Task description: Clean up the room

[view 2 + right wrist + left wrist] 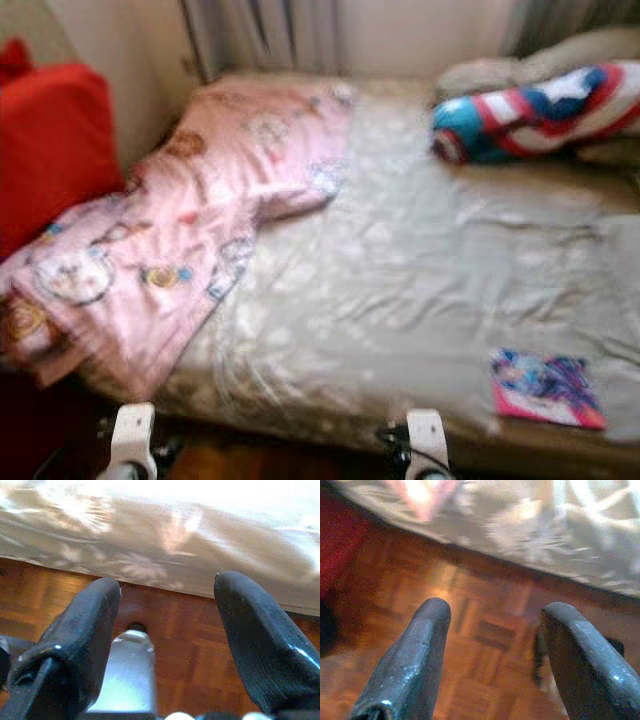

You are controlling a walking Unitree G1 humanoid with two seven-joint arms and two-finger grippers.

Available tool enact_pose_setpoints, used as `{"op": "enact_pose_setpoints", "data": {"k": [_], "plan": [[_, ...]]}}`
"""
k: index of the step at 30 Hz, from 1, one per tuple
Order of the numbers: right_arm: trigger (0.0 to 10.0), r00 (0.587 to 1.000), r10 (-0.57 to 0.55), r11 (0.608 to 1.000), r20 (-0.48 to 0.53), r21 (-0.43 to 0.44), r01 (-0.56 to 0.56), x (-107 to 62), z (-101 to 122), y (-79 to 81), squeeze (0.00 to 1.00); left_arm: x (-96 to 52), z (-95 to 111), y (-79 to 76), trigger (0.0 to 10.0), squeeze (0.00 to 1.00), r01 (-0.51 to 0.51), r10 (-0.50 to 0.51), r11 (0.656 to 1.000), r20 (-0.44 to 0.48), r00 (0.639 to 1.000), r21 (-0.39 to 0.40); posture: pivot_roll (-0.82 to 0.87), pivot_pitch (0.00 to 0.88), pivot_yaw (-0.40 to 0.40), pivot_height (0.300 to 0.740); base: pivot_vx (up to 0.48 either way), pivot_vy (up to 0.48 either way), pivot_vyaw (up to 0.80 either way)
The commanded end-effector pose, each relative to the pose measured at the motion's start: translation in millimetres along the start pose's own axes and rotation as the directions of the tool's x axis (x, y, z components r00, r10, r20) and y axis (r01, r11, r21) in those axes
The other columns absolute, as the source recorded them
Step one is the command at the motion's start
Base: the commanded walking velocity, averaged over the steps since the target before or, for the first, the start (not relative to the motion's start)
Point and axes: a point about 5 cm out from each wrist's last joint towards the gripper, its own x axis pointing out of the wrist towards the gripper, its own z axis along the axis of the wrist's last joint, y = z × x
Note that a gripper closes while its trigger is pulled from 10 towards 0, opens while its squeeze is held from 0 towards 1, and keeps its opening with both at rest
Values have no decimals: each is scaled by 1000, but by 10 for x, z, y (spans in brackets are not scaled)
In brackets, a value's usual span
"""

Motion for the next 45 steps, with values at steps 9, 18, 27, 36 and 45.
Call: {"op": "enact_pose_setpoints", "data": {"k": [9, 18, 27, 36, 45], "plan": [[10000, 999, -15, 1000, -32, 10, 15, -26, -91, -36, 0, -20, -100, -16, 10000, 0, 4, -4, 1000, -40, 999, 1, 1, 142, 43, 740, 0, 472, 0], [10000, 999, -15, 1000, -34, 10, 16, -28, -97, -38, 0, -20, -104, -15, 10000, 0, 1, -1, 1000, -44, 999, 2, 1, 137, 44, 740, 0, 467, 0], [10000, 999, -13, 1000, -31, 9, 14, -29, -97, -30, 0, -22, -113, -21, 10000, 0, 3, -3, 1000, -46, 999, 4, 0, 126, 44, 740, 0, 434, 0], [10000, 1000, -5, 1000, -31, 2, 5, -27, -92, -15, 0, -24, -115, -25, 10000, 0, 2, -1, 1000, -40, 999, 5, 2, 116, 43, 740, 0, 37, 0], [10000, 1000, 10, 1000, -27, -21, -11, -23, -79, 1, 0, -24, -116, -28, 10000, 0, 0, 0, 1000, -37, 999, -1, 3, 114, 42, 740, 0, 0, 285]]}}
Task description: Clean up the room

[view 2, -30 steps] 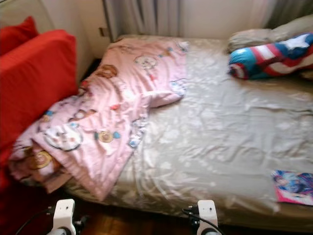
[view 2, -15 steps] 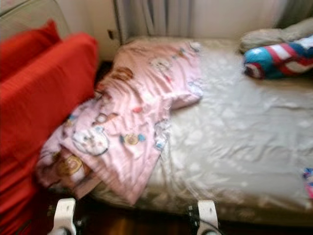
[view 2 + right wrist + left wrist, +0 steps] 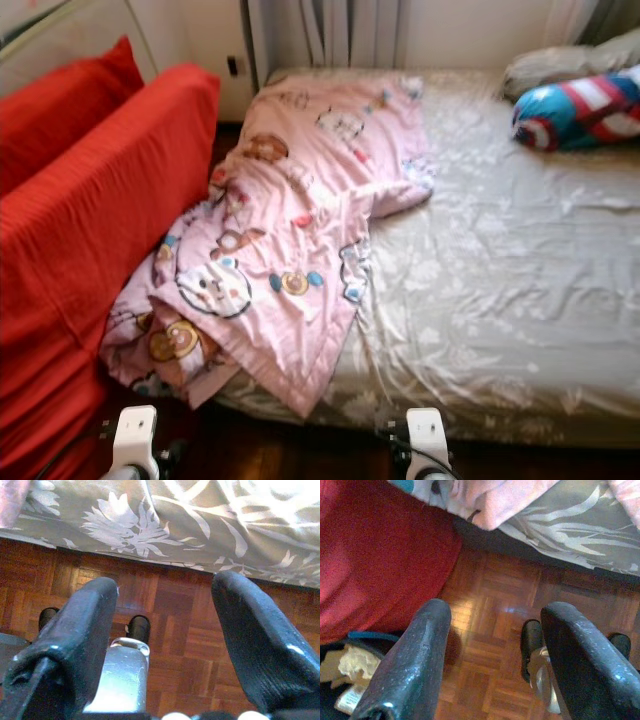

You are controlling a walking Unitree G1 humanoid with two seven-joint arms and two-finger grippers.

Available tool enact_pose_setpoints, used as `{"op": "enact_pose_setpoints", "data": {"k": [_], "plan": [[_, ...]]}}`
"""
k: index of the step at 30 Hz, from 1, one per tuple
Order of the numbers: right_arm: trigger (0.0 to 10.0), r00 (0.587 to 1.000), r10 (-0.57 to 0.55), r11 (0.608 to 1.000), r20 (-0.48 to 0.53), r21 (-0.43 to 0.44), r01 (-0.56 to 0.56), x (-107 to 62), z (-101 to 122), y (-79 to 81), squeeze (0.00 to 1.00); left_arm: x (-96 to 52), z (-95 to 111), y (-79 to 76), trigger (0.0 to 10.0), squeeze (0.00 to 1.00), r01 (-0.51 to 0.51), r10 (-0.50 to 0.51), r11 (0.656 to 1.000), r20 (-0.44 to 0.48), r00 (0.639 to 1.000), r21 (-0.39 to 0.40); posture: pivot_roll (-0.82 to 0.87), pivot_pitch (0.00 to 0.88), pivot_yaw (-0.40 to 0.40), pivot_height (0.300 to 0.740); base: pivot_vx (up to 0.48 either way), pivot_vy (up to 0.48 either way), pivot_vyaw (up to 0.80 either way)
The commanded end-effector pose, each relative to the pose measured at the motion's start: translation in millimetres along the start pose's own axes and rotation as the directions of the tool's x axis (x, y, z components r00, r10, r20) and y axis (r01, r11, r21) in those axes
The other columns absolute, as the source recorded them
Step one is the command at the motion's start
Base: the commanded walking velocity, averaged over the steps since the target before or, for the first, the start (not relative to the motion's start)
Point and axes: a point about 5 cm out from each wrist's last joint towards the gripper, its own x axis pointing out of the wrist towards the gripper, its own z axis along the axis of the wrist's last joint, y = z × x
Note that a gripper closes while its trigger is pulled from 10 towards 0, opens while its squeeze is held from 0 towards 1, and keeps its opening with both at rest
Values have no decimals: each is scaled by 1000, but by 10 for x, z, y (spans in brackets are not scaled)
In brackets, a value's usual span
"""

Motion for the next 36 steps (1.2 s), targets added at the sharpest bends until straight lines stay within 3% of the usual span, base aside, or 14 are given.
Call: {"op": "enact_pose_setpoints", "data": {"k": [1, 22, 36], "plan": [[10000, 1000, 6, 1000, -14, -6, -6, -10, -38, 11, 0, -29, -106, 37, 10000, 0, -12, 12, 1000, -37, 999, -2, 3, 114, 42, 740, 0, 0, 800], [10000, 999, 14, 1000, -29, 22, -13, -21, -83, 17, 0, -26, -79, 50, 10000, 0, -2, 2, 1000, -22, 1000, -4, 7, 149, 46, 740, 0, 0, 800], [10000, 997, 10, 992, 82, 121, -20, 40, 181, 44, 0, -28, -37, 38, 10000, 0, 9, -8, 1000, 30, 1000, -23, 6, 155, 44, 740, 0, 0, 0]]}}
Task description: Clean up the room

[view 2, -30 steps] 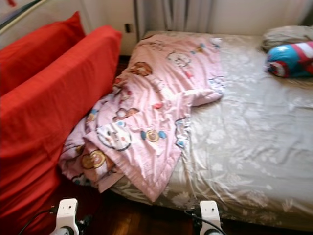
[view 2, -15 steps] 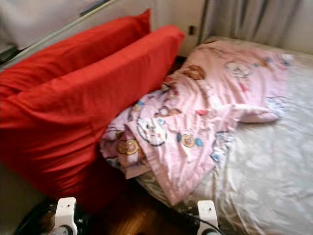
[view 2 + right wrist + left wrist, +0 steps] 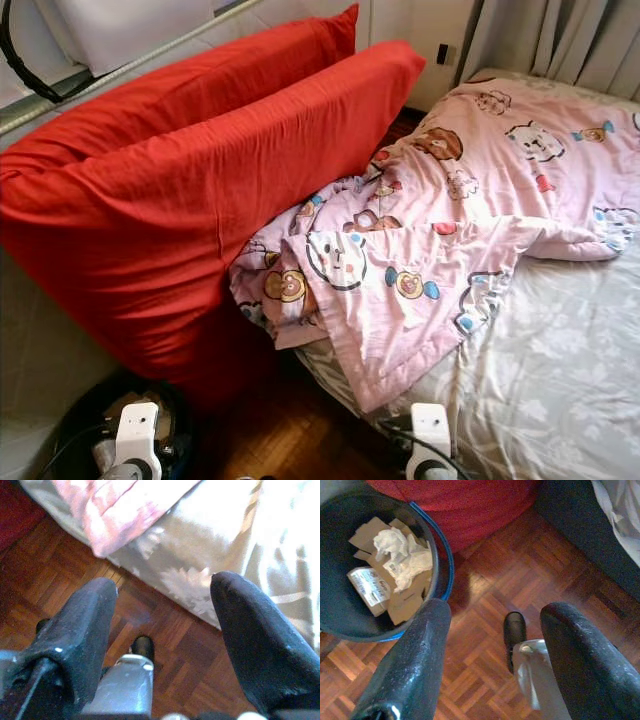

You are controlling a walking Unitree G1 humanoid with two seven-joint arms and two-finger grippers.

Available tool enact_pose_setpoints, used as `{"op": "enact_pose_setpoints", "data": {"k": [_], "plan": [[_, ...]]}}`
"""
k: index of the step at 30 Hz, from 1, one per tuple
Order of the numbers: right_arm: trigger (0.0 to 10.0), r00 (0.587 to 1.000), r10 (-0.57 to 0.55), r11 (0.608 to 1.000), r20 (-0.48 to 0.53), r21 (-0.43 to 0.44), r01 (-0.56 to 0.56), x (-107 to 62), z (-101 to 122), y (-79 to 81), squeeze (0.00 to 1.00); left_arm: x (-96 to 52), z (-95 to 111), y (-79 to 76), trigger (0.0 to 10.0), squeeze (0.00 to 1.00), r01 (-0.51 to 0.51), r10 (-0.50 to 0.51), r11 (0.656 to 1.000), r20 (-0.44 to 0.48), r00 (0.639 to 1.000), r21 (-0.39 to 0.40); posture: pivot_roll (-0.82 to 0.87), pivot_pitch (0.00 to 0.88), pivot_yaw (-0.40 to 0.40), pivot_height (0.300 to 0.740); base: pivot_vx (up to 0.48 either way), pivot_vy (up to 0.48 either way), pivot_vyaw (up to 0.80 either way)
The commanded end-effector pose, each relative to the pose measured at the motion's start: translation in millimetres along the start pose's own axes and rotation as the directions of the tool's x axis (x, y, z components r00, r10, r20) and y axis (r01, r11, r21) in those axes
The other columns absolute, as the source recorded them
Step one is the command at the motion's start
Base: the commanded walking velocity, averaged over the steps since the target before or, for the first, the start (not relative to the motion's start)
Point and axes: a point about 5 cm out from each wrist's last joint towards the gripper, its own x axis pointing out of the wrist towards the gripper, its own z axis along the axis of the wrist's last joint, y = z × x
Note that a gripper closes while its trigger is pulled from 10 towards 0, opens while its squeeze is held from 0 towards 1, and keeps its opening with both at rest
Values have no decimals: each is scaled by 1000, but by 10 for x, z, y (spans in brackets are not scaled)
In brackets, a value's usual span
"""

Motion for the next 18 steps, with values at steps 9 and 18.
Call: {"op": "enact_pose_setpoints", "data": {"k": [9, 18], "plan": [[10000, 960, 54, 997, 274, 29, -65, 87, 589, 122, 0, -41, 50, 14, 10000, 0, 16, -4, 996, 139, 990, -87, -2, 156, 37, 740, 0, 0, 0], [10000, 892, 93, 993, 441, 25, -116, 54, 874, 229, 0, 6, 781, -90, 10000, 0, 90, -46, 993, 459, 887, -75, -17, 149, 34, 740, 0, 0, 0]]}}
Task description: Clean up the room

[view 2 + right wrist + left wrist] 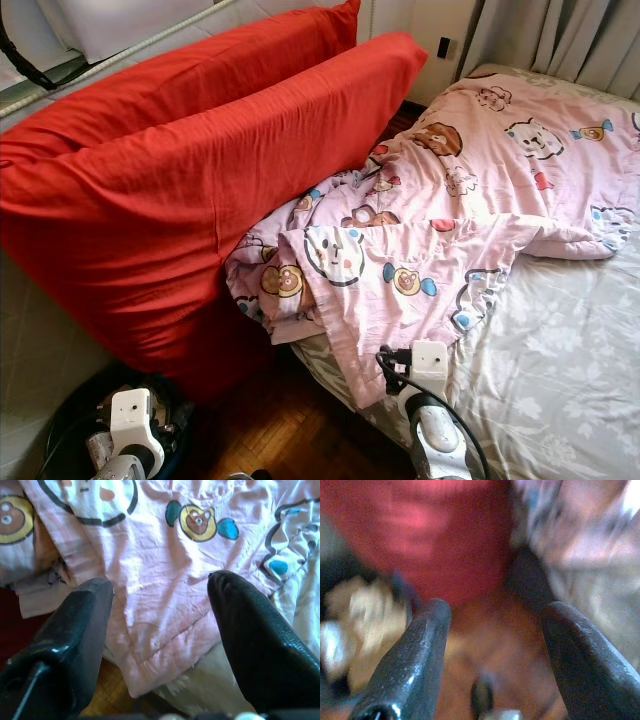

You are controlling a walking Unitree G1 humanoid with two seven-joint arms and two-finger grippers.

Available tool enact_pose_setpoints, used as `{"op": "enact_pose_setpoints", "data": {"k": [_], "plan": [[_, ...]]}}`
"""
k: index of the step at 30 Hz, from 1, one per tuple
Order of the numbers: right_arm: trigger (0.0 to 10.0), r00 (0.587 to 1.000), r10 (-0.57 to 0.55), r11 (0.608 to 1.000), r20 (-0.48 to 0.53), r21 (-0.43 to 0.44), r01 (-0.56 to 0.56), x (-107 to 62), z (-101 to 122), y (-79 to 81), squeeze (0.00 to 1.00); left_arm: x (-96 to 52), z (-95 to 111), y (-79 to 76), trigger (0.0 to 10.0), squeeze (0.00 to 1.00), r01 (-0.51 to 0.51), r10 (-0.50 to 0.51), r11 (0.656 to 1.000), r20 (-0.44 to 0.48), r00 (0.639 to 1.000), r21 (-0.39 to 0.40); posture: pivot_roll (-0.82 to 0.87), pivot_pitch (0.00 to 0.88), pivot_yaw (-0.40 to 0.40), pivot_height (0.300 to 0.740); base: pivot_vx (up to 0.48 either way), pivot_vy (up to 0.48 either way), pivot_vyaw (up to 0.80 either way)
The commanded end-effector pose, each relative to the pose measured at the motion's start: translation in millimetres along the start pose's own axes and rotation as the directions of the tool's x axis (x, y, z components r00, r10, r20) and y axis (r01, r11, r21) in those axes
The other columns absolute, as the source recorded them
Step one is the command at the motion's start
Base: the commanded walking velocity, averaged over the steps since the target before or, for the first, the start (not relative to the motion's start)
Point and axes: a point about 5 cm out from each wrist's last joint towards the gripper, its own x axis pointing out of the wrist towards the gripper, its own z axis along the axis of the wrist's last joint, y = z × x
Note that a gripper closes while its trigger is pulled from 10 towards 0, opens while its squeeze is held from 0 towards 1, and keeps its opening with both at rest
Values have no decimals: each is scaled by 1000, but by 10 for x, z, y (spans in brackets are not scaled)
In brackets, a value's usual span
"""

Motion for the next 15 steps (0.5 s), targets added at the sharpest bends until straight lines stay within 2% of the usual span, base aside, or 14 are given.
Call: {"op": "enact_pose_setpoints", "data": {"k": [1, 5, 12, 15], "plan": [[10000, 999, 14, 1000, 32, 8, -15, -10, 17, 43, 0, 133, 373, -20, 10000, 0, 13, -15, 1000, 159, 987, 15, -17, 149, 34, 740, 0, 0, 0], [10000, 998, 17, 1000, 65, 17, -18, -28, 34, 56, 0, 120, 402, -15, 10000, 0, 30, -33, 999, 189, 981, 18, -18, 137, 35, 740, 0, 0, 0], [10000, 995, 29, 1000, 92, 6, -30, -62, 28, 84, 0, 58, 399, -57, 10000, 0, 97, -111, 993, 225, 968, 73, -24, 121, 35, 740, 0, 0, 0], [10000, 995, 51, 998, 90, -25, -49, -54, 40, 103, 0, 28, 393, -50, 10000, 0, 93, -103, 994, 240, 965, 53, -18, 118, 36, 740, 0, 0, 0]]}}
